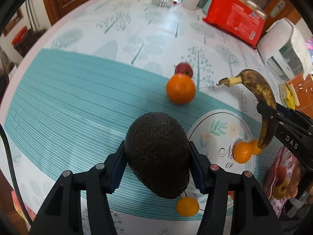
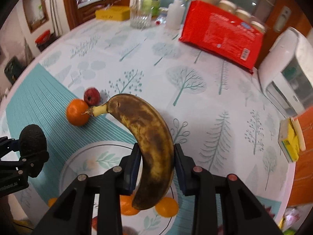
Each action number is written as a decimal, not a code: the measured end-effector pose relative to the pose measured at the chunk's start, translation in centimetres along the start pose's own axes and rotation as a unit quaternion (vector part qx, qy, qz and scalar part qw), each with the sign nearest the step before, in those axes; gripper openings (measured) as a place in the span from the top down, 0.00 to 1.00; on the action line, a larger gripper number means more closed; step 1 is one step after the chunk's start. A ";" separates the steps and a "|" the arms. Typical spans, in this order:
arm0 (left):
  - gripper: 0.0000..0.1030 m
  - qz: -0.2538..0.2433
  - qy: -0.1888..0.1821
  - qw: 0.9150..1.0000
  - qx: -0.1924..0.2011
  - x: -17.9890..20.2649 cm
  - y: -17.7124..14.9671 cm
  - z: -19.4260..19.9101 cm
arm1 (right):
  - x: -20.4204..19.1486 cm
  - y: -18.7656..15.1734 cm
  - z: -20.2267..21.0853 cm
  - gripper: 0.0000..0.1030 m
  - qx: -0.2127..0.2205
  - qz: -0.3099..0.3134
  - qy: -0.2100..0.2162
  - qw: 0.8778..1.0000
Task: Organize fruits
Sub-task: 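Carry the avocado and banana over the pink bowl with both tools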
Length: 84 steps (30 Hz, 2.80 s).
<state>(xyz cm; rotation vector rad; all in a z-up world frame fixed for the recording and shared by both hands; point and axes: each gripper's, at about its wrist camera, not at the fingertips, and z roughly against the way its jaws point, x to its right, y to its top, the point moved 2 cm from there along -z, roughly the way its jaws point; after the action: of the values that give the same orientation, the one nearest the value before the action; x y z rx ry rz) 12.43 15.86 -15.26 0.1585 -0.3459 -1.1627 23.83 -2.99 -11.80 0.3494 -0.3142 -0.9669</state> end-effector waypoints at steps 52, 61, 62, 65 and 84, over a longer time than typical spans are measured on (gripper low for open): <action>0.45 -0.393 -0.109 0.911 0.056 27.7 -8.2 8.3 | 11.9 -23.5 19.6 0.68 0.103 -0.397 -0.140 0.901; 0.45 -0.408 -0.103 0.907 0.009 32.4 -11.5 5.0 | 17.8 -25.7 16.0 0.68 0.054 -0.378 -0.142 0.913; 0.45 -0.410 -0.103 0.906 0.003 32.7 -11.8 4.6 | 18.5 -25.7 15.2 0.68 0.047 -0.371 -0.141 0.917; 0.45 -0.420 -0.098 0.902 -0.017 33.7 -13.0 3.3 | 19.9 -25.9 13.3 0.68 0.029 -0.364 -0.130 0.922; 0.45 -0.431 -0.096 0.891 -0.105 36.4 -17.0 -2.1 | 21.9 -25.0 7.7 0.67 -0.023 -0.314 -0.086 0.945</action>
<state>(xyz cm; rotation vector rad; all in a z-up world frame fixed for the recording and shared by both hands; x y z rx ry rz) 11.11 -24.33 -15.61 -0.0038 -0.3256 -2.1005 13.70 -35.55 -13.18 0.3281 -0.3440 -1.6362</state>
